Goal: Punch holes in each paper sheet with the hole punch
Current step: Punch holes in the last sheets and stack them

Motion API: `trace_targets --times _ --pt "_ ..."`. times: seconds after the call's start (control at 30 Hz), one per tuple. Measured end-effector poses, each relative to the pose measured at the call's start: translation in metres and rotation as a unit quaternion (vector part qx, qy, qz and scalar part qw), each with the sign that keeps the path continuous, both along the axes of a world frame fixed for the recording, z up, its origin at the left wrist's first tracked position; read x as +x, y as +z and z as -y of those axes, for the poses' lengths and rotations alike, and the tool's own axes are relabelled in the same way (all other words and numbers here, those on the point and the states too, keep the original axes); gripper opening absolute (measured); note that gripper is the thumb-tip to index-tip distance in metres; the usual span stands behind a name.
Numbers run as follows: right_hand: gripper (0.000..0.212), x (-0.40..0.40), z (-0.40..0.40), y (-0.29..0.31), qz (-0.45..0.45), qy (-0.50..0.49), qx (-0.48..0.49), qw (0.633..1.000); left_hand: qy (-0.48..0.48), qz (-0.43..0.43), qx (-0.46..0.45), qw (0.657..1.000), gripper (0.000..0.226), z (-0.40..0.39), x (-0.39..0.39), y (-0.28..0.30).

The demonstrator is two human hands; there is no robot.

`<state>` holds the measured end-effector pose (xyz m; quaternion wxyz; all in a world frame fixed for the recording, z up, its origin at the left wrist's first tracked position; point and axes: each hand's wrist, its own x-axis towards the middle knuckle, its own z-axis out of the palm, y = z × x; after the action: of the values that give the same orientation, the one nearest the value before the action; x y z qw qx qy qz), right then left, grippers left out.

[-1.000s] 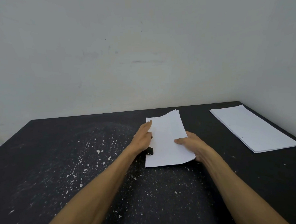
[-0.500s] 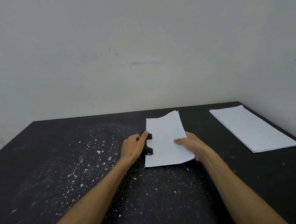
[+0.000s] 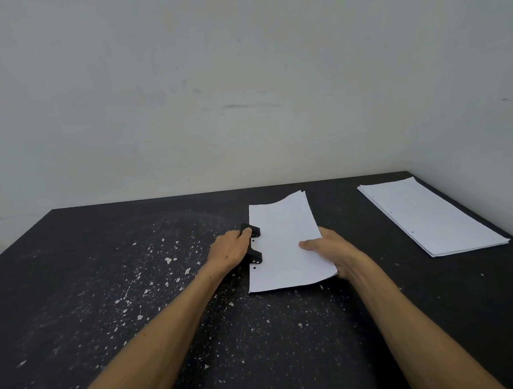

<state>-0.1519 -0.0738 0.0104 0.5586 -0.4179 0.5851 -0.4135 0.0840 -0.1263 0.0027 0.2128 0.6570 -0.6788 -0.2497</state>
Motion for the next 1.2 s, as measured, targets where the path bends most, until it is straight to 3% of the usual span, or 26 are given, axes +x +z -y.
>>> trace_targets --times 1.2 --pt "0.026 0.005 -0.05 -0.003 -0.001 -0.005 0.005 1.0 -0.013 0.014 0.014 1.0 0.044 0.0 -0.001 0.003"
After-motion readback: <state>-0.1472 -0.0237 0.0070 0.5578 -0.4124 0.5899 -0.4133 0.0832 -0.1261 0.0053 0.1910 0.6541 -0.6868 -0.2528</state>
